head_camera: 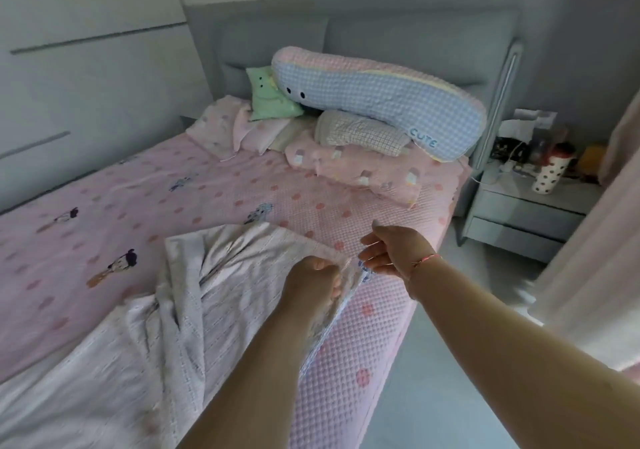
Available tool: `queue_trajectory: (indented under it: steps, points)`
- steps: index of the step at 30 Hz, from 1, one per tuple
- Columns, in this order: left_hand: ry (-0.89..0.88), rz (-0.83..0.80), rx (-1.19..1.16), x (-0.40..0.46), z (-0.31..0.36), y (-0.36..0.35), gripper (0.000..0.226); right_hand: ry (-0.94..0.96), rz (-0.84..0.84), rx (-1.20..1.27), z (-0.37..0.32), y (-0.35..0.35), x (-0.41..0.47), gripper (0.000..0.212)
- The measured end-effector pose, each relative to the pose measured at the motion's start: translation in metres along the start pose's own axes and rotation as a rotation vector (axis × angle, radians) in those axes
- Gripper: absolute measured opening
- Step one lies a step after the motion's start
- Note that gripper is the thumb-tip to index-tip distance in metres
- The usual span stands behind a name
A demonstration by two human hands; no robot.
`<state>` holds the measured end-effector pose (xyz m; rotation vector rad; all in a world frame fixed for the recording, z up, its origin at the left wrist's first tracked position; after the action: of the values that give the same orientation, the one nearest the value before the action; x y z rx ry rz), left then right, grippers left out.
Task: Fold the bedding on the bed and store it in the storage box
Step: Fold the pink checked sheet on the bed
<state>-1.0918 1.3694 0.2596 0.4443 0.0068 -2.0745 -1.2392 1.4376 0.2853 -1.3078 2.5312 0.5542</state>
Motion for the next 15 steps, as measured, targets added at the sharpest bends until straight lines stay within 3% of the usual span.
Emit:
queue_trajectory:
  steps: [7, 15]
  points:
    - [0.097, 0.293, -0.075, 0.035, -0.022, 0.091, 0.012, -0.016, -0.268, -0.110, -0.018, -0.103, 0.060, 0.037]
    - [0.148, 0.473, -0.119, 0.070, -0.047, 0.198, 0.011, -0.031, -0.389, -0.166, -0.033, -0.206, 0.119, 0.038]
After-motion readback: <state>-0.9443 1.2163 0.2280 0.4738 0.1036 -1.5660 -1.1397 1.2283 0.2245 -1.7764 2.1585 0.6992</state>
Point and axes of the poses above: each hand's wrist, its own x-axis towards the middle knuckle, its own y-axis out of the back of the hand, z = x × y, the point moved 7 cm from there along x, towards the middle knuckle, and after that the axes turned 10 degrees about -x, right-handed, at the moved point
